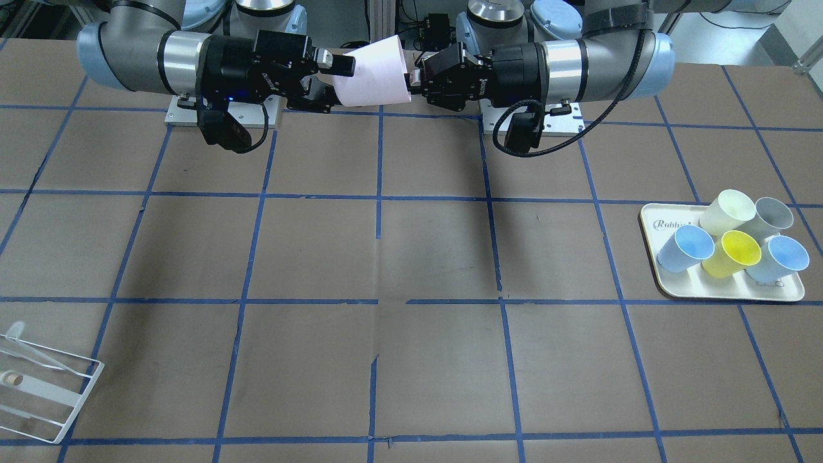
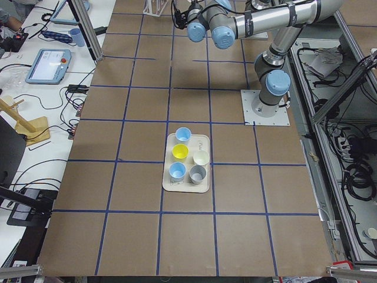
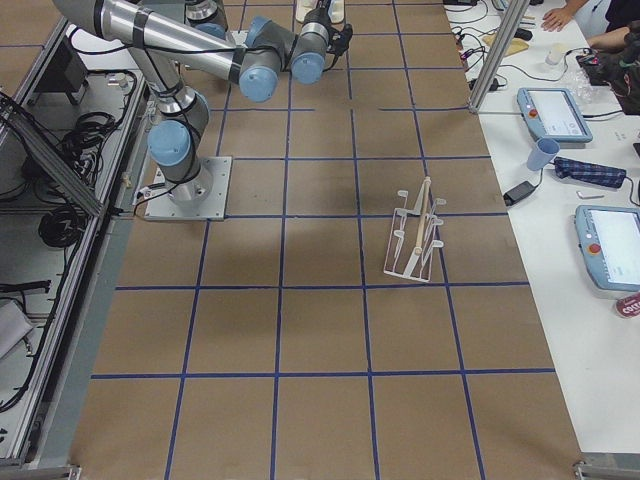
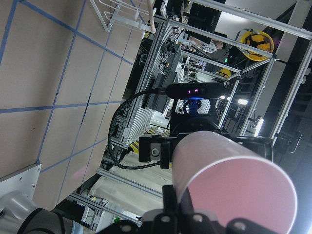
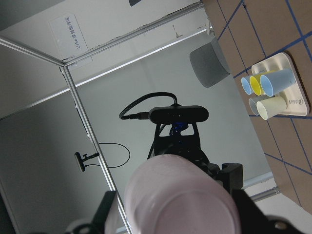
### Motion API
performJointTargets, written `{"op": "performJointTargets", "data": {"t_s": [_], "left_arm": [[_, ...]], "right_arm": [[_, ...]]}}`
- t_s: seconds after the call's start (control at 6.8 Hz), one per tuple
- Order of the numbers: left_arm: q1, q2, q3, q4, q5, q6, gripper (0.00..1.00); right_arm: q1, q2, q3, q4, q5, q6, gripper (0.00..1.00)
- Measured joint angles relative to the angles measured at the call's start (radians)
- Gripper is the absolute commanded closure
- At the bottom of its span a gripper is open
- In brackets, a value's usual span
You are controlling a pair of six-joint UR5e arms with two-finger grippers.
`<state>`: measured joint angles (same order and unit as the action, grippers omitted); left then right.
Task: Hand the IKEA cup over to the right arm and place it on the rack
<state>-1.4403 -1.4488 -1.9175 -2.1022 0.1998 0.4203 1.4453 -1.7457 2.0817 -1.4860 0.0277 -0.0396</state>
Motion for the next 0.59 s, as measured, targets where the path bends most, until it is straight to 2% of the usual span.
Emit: {"op": "performJointTargets", "data": {"t_s": [0.15,0.29,0.44,0.59], "left_arm": [[0.0,0.002,0.001,0.001,0.0,0.0,1.0],[0.0,0.004,0.002,0.001,0.001,0.0,1.0],[0.0,0.005,0.003,0.001,0.001,0.0,0.56],[0.0,0.006,0.004,0.001,0.003,0.001,0.01]], "right_arm": [[0.001,-0.005,0.0,0.001,0.0,0.011,0.41],[0.001,-0.005,0.0,0.002,0.0,0.015,0.48],[0.001,-0.006,0.0,0.004,0.0,0.016,0.49],[0.001,-0.006,-0.001,0.004,0.0,0.017,0.55]]}}
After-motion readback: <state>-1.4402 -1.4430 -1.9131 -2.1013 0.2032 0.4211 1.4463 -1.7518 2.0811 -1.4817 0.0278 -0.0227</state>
